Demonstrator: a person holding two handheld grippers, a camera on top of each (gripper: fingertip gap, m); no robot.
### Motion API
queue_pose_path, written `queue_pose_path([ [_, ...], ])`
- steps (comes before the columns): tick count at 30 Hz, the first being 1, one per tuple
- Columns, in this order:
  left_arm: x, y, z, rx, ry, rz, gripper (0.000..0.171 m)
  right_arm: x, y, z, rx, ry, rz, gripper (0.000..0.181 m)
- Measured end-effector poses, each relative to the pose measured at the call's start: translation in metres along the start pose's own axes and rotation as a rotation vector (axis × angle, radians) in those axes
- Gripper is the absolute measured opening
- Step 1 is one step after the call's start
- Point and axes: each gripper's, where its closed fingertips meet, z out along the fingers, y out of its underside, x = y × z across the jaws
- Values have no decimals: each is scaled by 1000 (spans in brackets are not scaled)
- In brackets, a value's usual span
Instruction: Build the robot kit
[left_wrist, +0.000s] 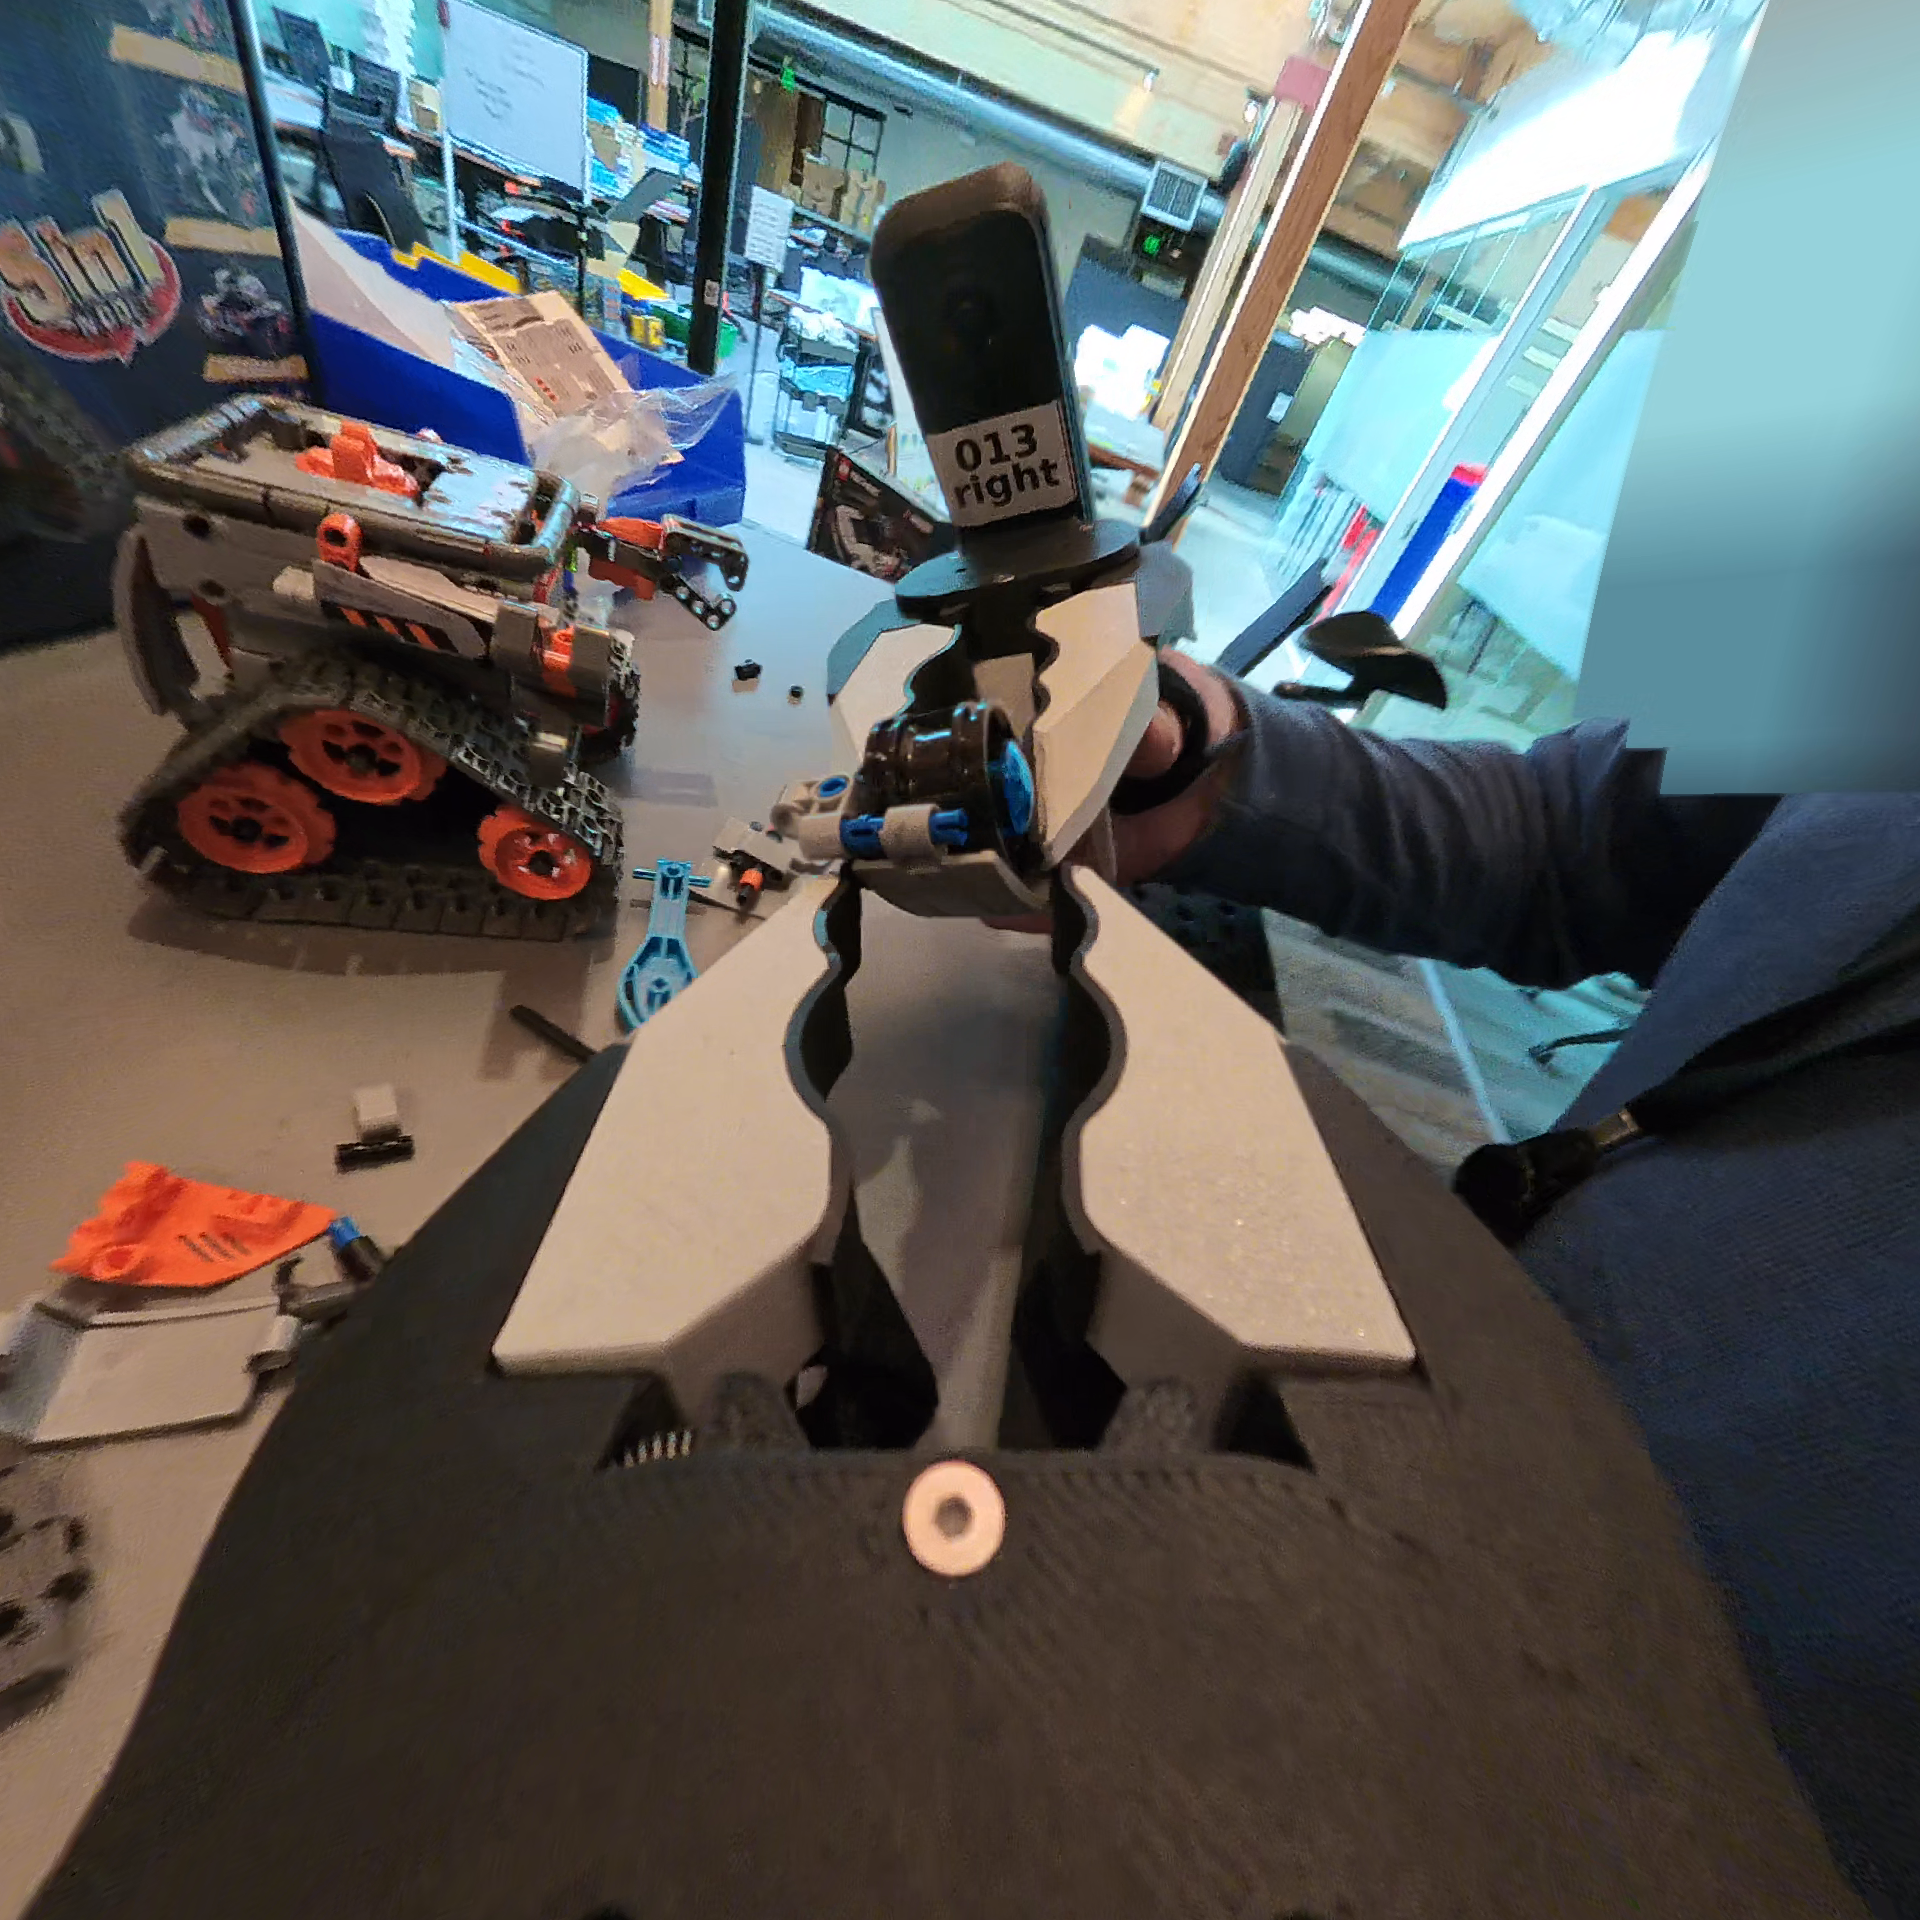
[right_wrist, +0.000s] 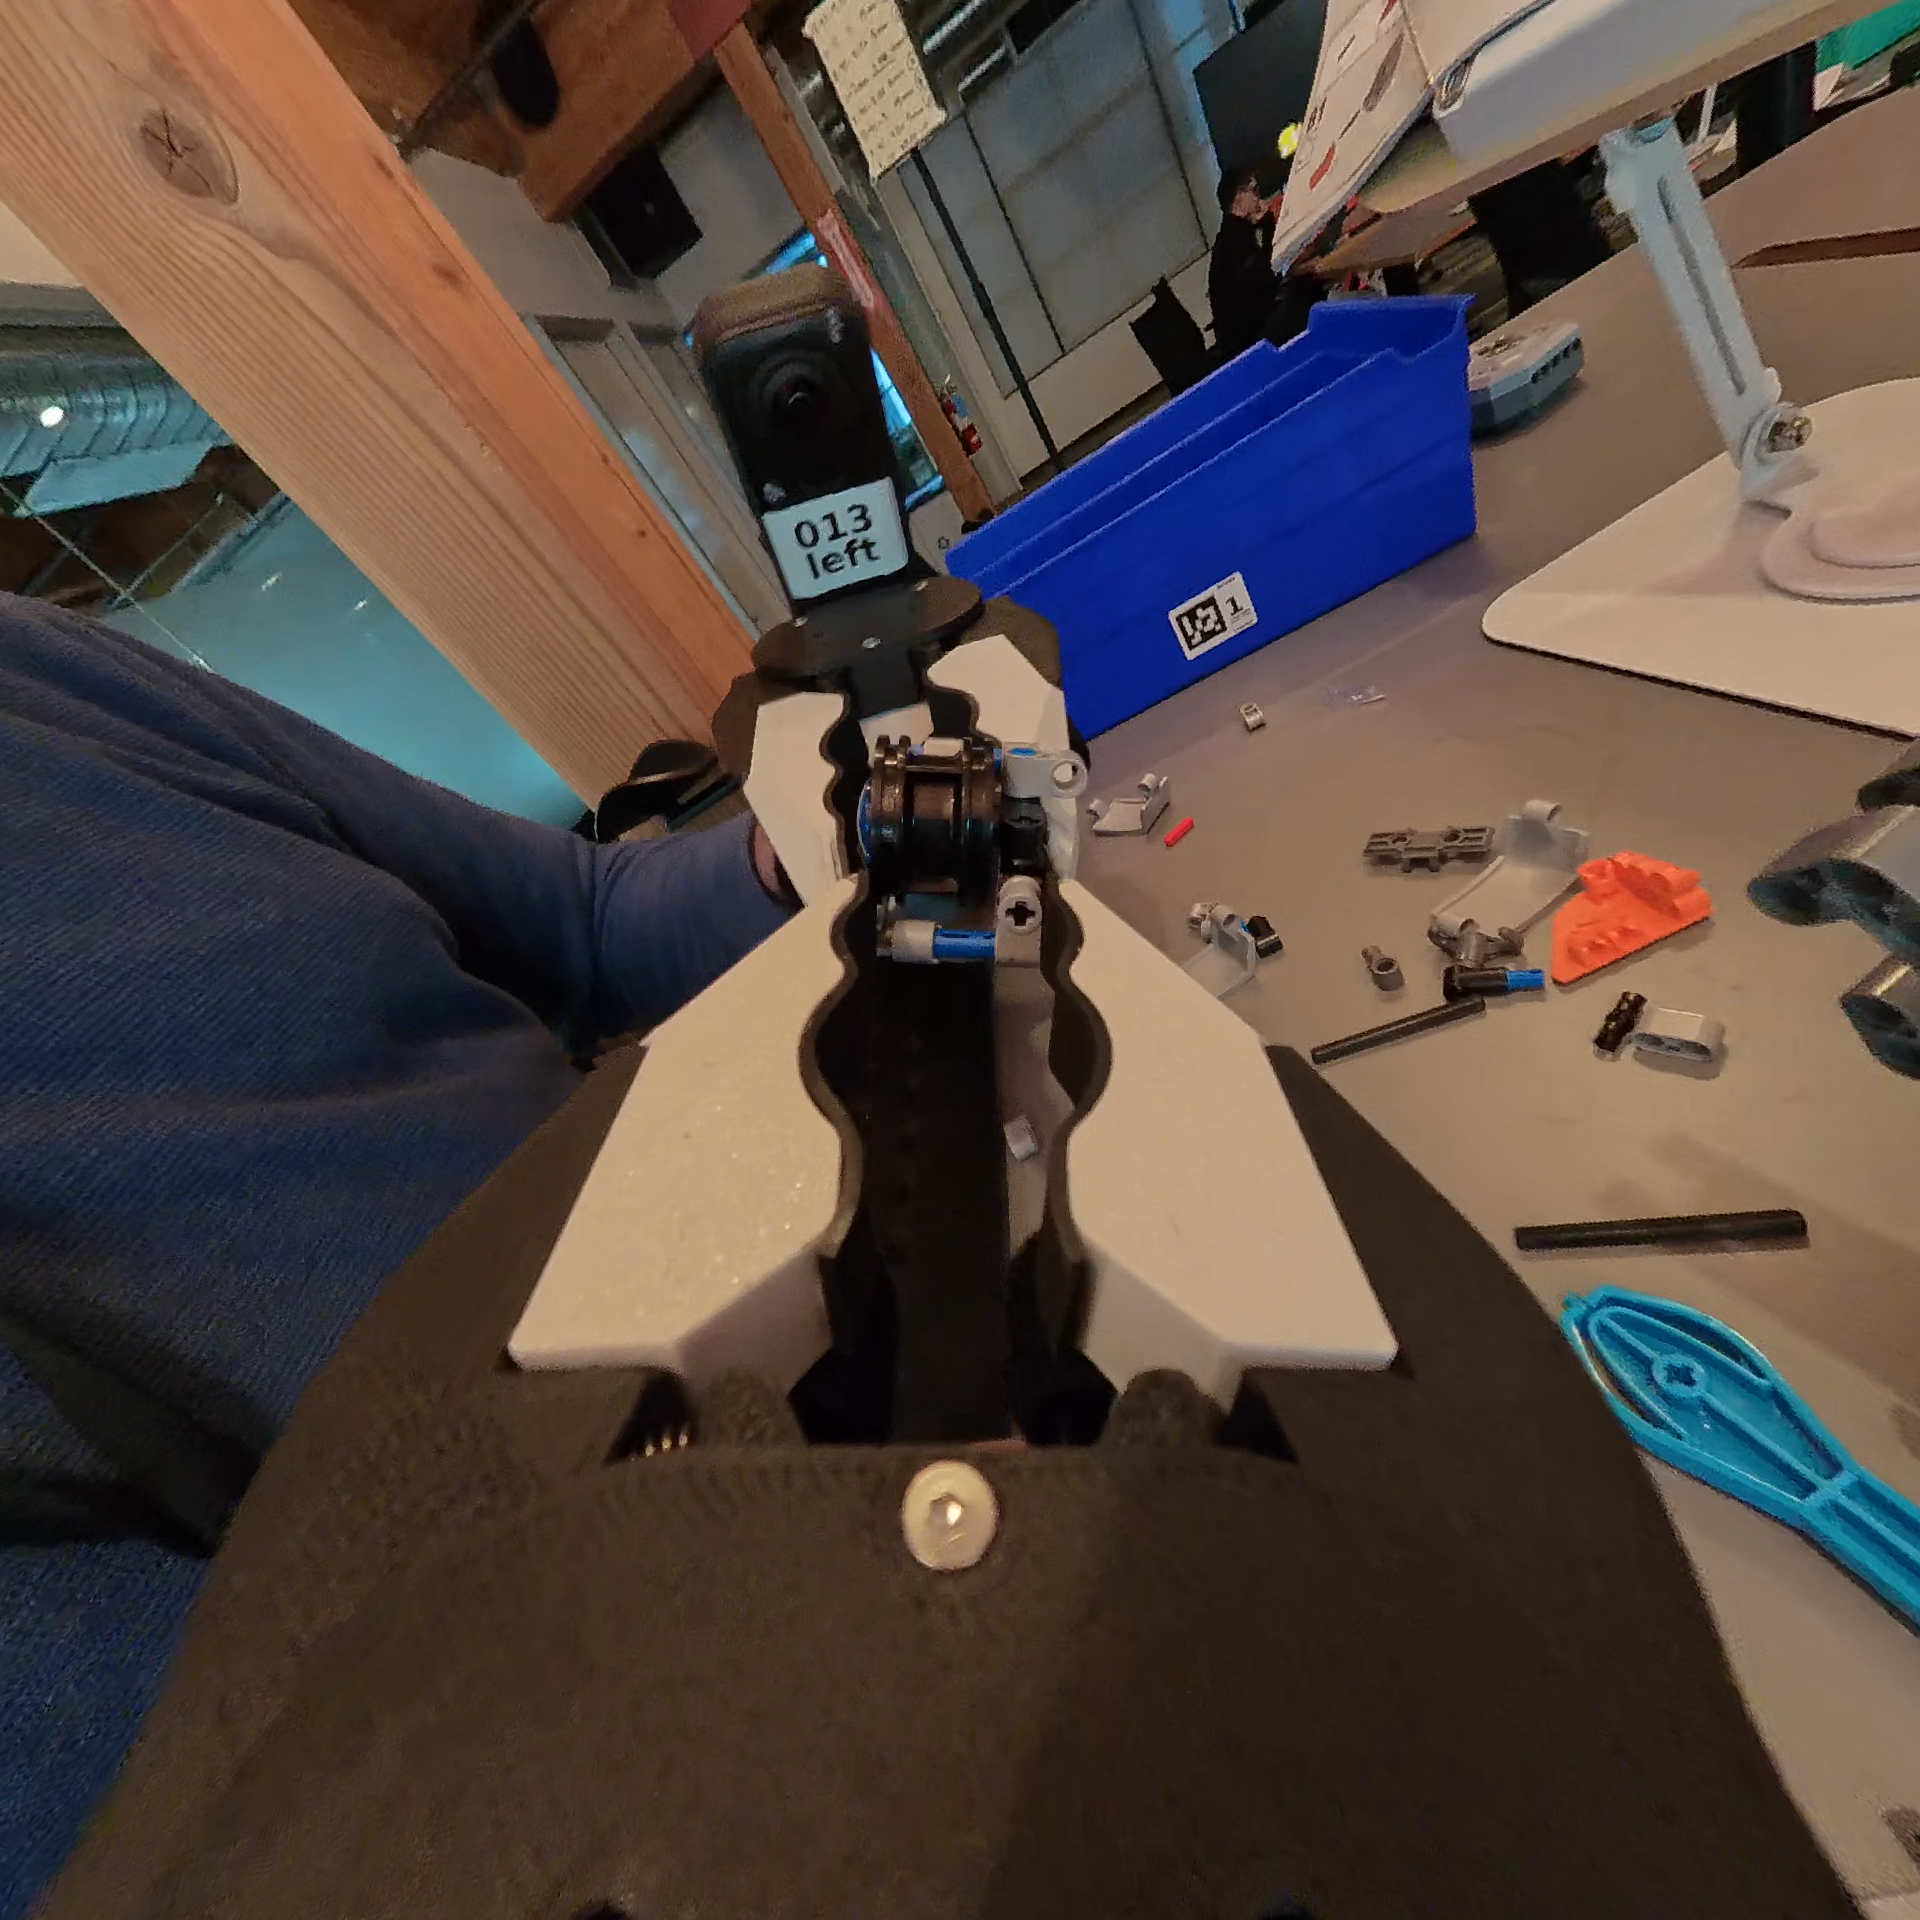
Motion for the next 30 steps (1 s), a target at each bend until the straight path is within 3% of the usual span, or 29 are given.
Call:
queue_pose_path([
  [5,3,-2,-10,-26,-37,129,35,-6,-4,9,30,27,-6,31],
  [9,1,-1,-22,-24,-32,120,35,-6,-3,17,-4,141,-175,28],
  [16,-5,-2,-45,20,9,-23,53,5,-2,23,-119,450,-604,28],
  [20,-2,-3,-41,28,51,-102,56,14,-2,25,-255,663,-986,28],
  [23,-4,2,-36,15,63,-149,52,11,1,35,-335,716,-1215,28],
  [26,-7,3,-36,25,53,-147,33,8,3,44,-357,732,-1324,29],
  [30,-12,5,-40,-2,-3,-73,33,11,2,46,-356,707,-1268,33],
])
